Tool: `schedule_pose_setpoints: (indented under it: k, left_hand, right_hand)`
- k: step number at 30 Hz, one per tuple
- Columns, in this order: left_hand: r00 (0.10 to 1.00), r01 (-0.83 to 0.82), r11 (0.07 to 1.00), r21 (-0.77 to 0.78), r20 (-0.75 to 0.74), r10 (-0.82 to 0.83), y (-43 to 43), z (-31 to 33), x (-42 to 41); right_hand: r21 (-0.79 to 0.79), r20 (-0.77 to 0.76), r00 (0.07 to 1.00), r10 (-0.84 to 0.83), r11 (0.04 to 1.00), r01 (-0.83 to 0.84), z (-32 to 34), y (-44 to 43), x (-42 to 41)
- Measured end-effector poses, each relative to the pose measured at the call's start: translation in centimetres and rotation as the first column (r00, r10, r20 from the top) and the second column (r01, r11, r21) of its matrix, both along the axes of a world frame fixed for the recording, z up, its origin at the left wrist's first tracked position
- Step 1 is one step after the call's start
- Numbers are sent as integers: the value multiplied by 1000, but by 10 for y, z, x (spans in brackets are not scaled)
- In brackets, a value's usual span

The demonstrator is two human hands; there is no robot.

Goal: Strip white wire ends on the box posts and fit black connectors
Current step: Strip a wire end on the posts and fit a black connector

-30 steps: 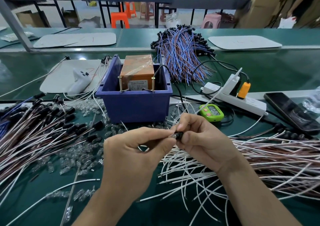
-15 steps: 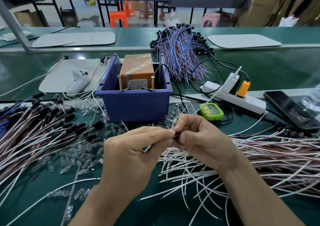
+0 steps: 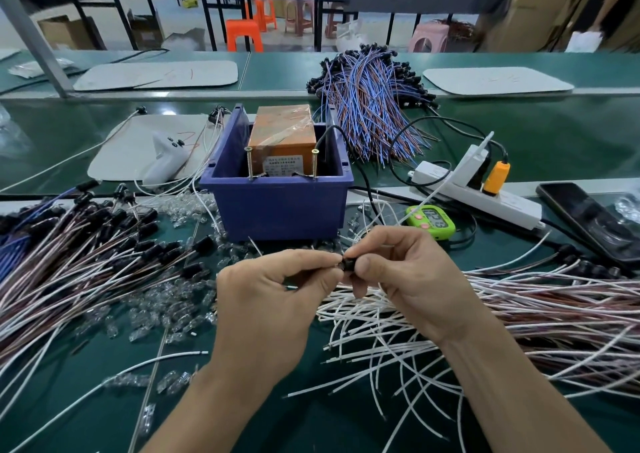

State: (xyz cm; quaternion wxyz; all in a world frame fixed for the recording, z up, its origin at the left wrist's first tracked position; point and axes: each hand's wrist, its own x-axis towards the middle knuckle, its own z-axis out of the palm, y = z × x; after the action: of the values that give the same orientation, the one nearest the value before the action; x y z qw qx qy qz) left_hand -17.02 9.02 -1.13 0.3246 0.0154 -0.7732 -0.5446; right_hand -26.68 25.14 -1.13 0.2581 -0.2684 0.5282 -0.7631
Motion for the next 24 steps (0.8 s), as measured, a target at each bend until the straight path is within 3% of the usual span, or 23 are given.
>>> schedule_pose_setpoints:
  k: [13, 20, 24]
  left_hand:
    - [995, 11, 994, 105, 95, -22, -2, -5, -3]
    - [989, 38, 998, 48, 138, -44, -5, 1, -7]
    - [987, -18, 990, 136, 163, -4, -8, 0, -8]
  right_hand:
    - [143, -105, 988, -110, 982, 124, -3, -3, 3]
    - [145, -31, 995, -99, 984, 102, 3, 2, 0]
    - [143, -14, 985, -174, 974, 174, 7, 7, -3]
